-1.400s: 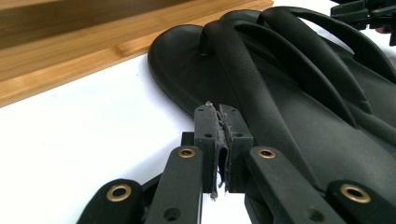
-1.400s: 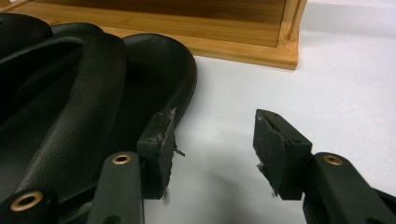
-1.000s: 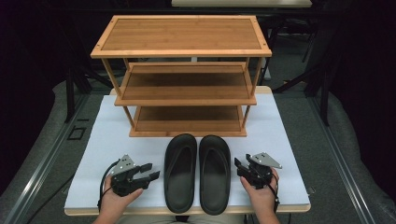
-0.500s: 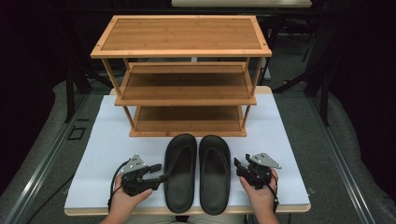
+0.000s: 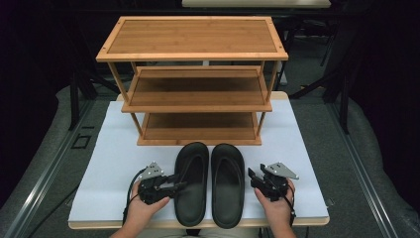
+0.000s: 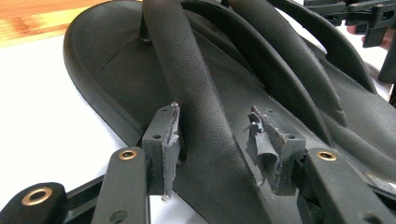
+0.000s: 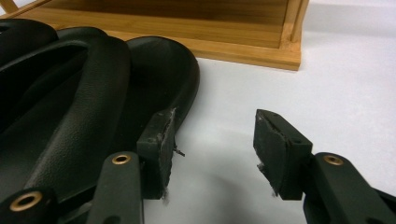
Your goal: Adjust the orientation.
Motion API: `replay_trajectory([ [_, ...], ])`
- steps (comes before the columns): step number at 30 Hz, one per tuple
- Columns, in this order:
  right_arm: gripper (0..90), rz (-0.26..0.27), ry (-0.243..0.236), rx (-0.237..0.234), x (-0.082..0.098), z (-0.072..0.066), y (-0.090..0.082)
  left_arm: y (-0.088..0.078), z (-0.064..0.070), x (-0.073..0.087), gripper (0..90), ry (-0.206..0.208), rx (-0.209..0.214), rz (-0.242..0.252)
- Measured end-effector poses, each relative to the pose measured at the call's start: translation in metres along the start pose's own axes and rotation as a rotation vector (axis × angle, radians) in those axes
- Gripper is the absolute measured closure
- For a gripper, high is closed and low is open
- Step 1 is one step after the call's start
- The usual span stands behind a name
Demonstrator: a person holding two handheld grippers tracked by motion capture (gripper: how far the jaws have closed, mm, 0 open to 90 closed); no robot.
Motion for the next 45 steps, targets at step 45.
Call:
replay_trajectory([
  [45,47.9,-0.015,0.007,-0.005,0.001,0.002,0.001,-0.033,-0.007,-0.006,69.2,-0.004,-0.055,0.078],
])
Point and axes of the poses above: each handheld gripper's, and its own axes: y roughly forward along the jaws, x roughly out of its underside, z roughly to its right, the point moved 1 cm from there along y, roughly forward along the jaws, and after that the axes turned 6 degrees about -y, right-handed, at the moved point
